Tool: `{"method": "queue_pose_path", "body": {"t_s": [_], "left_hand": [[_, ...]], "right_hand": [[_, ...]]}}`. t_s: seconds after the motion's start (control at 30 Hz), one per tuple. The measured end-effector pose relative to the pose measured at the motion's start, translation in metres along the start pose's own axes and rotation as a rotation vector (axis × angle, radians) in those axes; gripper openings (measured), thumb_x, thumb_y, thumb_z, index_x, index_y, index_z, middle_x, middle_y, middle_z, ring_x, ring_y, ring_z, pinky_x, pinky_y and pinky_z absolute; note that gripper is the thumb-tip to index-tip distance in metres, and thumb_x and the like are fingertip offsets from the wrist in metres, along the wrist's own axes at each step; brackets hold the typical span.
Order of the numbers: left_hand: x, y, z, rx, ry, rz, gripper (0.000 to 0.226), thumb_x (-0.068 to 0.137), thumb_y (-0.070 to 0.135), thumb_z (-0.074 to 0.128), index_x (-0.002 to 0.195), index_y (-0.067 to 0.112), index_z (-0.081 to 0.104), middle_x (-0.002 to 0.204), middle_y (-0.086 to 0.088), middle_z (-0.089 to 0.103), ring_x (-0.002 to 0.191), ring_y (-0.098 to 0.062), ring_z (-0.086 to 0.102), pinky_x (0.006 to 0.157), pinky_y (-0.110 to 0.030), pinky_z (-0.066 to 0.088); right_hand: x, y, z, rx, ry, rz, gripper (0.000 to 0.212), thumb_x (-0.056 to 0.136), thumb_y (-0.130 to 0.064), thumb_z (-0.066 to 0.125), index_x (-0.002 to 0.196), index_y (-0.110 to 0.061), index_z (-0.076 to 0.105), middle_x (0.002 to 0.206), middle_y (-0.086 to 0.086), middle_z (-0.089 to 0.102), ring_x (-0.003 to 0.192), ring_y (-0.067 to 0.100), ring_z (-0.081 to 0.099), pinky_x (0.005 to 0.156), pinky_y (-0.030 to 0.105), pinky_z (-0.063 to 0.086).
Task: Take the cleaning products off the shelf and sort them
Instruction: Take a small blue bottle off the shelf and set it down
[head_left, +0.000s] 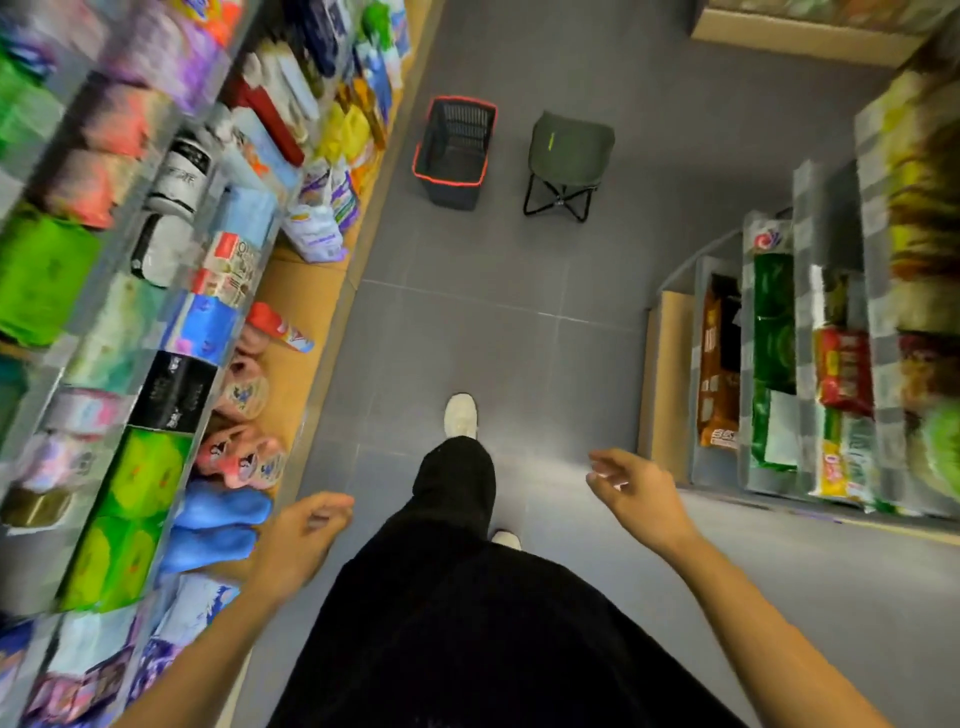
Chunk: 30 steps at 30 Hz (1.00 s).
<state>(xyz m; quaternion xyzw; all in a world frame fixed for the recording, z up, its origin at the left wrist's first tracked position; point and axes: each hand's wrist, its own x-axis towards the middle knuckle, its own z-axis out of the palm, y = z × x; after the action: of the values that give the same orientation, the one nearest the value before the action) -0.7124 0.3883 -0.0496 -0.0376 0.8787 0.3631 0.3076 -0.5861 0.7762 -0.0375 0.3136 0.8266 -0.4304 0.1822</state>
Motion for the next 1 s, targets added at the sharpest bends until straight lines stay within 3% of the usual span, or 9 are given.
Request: {"method": "queue_pose_path", "body": {"t_s": [0.13,0.27,0.4,0.53,0.63,0.7,0.8,0.9,1.0], "left_hand": [[0.089,0.058,-0.008,-0.073,-0.029,-0.01,0.016,0.09,-0.002,0.069,0.097,0.01,0.075,0.093,-0.008,0.074,0.089,-0.028,0.067,0.072,-0.006,0.047],[0.172,0.129,-0.025,-0.079,-0.074,0.077,0.015,0.084,0.022,0.073,0.092,0.035,0.074,0.095,0.012,0.076,0.092,-0.013,0.07,0.084,-0.024,0.052],[0.246,0.21,-0.038,-0.063,-0.097,0.164,0.017,0.08,0.031,0.065,0.088,0.044,0.07,0.089,0.027,0.074,0.092,-0.003,0.069,0.083,-0.02,0.05],[0.32,0.278,-0.035,-0.046,-0.125,0.148,0.021,0.081,0.02,0.074,0.088,0.039,0.071,0.09,0.005,0.077,0.089,-0.017,0.07,0.085,-0.029,0.052],[0.376,0.317,-0.025,-0.002,-0.089,0.111,0.034,0.088,0.004,0.075,0.085,0.037,0.071,0.082,0.003,0.074,0.078,-0.01,0.067,0.074,-0.011,0.047],[0.406,0.344,-0.019,-0.008,-0.055,0.051,0.029,0.088,0.004,0.075,0.084,0.033,0.072,0.077,0.003,0.072,0.074,-0.012,0.064,0.067,-0.007,0.046],[0.438,0.38,-0.018,-0.014,0.001,-0.034,0.013,0.091,0.007,0.073,0.092,0.019,0.077,0.084,-0.007,0.074,0.082,-0.021,0.068,0.074,-0.019,0.05],[0.462,0.413,-0.025,-0.012,0.069,-0.059,0.011,0.091,0.008,0.073,0.099,0.011,0.078,0.093,-0.006,0.076,0.089,-0.018,0.07,0.071,-0.004,0.046],[0.485,0.439,-0.032,-0.048,0.095,-0.112,0.012,0.092,0.006,0.071,0.099,0.012,0.077,0.095,-0.005,0.076,0.092,-0.018,0.07,0.074,-0.007,0.047]], "right_hand": [[0.074,-0.035,-0.031,-0.026,0.014,0.066,0.031,0.095,-0.026,0.067,0.125,-0.018,0.066,0.11,0.001,0.071,0.097,0.018,0.067,0.093,0.039,0.055],[0.133,-0.063,-0.066,-0.003,0.031,0.152,0.03,0.095,-0.023,0.068,0.124,-0.015,0.067,0.111,0.006,0.072,0.094,0.019,0.069,0.091,0.039,0.056],[0.189,-0.081,-0.106,0.022,0.074,0.203,0.031,0.093,-0.025,0.07,0.123,-0.017,0.068,0.109,0.001,0.073,0.094,0.014,0.068,0.09,0.032,0.054],[0.26,-0.09,-0.149,0.032,0.056,0.23,0.027,0.094,-0.026,0.068,0.121,-0.021,0.067,0.094,-0.014,0.067,0.087,0.003,0.065,0.074,0.019,0.05],[0.331,-0.1,-0.184,0.039,0.049,0.18,0.028,0.094,-0.026,0.069,0.122,-0.022,0.066,0.091,-0.022,0.061,0.085,-0.006,0.06,0.069,0.012,0.044],[0.383,-0.113,-0.212,0.019,0.022,0.129,0.029,0.094,-0.029,0.069,0.122,-0.023,0.066,0.093,-0.019,0.065,0.084,-0.006,0.061,0.071,0.013,0.046],[0.453,-0.145,-0.258,0.001,-0.006,0.06,0.03,0.092,-0.026,0.071,0.121,-0.019,0.068,0.103,-0.004,0.073,0.086,0.002,0.065,0.079,0.021,0.052],[0.516,-0.187,-0.303,-0.073,-0.037,-0.026,0.031,0.092,-0.026,0.071,0.121,-0.018,0.069,0.107,-0.001,0.074,0.088,0.009,0.067,0.084,0.026,0.053],[0.574,-0.236,-0.337,-0.105,-0.078,-0.116,0.031,0.093,-0.024,0.069,0.124,-0.015,0.068,0.109,0.001,0.073,0.091,0.011,0.065,0.087,0.027,0.051]]}}
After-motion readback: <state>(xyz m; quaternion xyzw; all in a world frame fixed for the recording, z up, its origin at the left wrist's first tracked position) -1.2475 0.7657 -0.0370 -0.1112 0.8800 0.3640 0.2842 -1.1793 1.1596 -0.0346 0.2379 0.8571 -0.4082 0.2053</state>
